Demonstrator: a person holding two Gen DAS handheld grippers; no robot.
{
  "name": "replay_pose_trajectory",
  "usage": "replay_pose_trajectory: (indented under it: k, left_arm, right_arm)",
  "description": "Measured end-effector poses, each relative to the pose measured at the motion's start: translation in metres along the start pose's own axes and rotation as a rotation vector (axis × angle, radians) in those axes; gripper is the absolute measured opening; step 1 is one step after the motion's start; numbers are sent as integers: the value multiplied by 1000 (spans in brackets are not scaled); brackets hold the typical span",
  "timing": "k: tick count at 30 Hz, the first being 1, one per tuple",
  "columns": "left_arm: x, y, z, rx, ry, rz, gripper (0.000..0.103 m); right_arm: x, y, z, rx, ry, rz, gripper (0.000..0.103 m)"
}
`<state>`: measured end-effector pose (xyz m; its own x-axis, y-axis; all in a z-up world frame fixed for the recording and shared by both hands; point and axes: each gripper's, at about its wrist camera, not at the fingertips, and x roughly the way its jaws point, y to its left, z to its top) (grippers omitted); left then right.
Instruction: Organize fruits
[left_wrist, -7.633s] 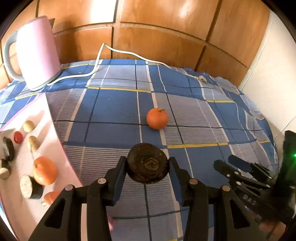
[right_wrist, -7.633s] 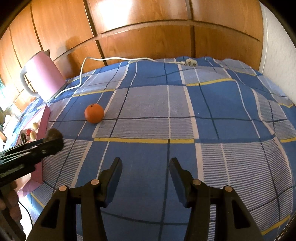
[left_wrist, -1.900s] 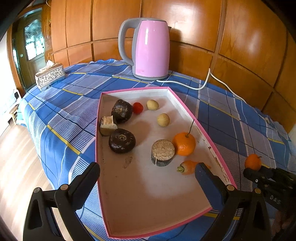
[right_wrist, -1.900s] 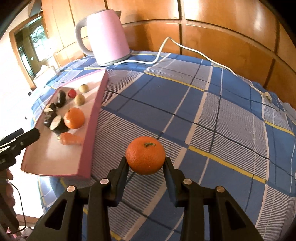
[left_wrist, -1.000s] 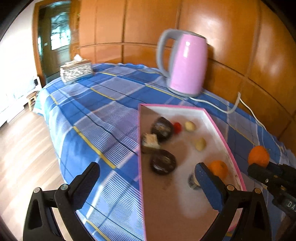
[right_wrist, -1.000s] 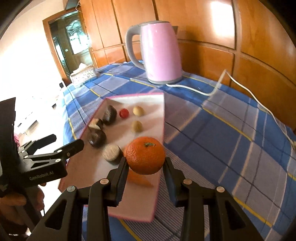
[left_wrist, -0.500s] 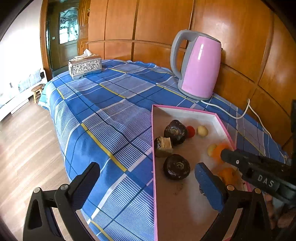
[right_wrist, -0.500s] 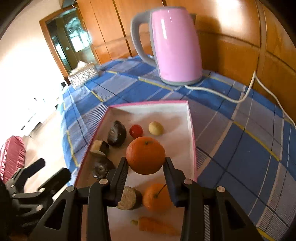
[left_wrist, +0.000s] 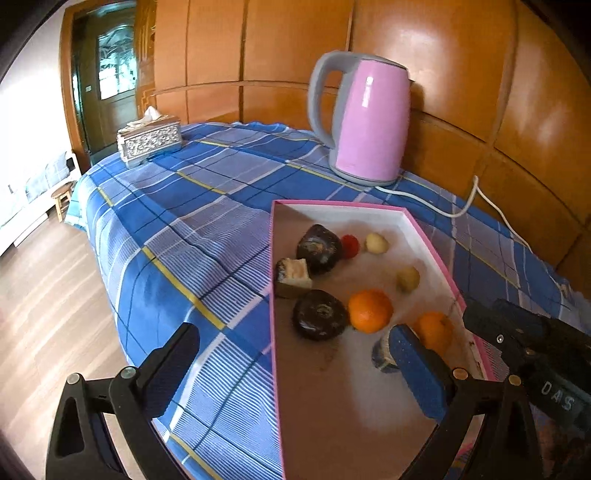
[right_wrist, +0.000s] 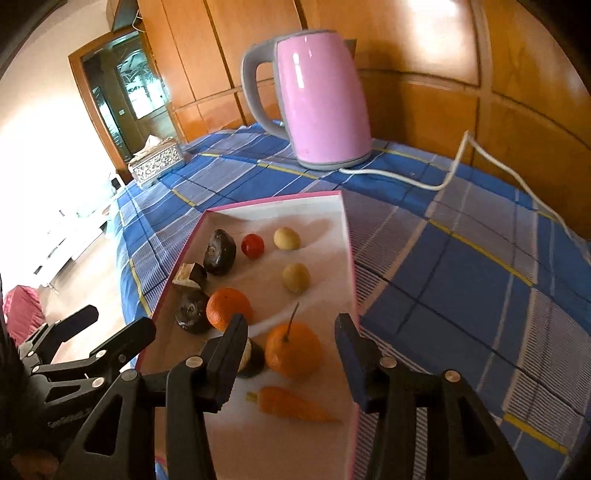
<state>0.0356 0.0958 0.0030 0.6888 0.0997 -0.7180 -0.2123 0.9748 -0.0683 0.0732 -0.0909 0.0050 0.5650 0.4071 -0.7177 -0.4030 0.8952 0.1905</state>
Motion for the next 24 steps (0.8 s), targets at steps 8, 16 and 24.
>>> replay_pose_trajectory:
  k: [8,16,24]
  left_arm:
    - [-11,-19,-8,47,-13,-20,103]
    - [-25,-27,-17,56,-34,-40,103]
    - [-35,-26,-27,49,-44,-53,103]
  right_arm:
    - [-29,-3,-19,-9,-59,-123,50]
    - [-49,-10,-42,29,-92,-209,50]
    - [-56,-21,-68,94,-90,-272,53]
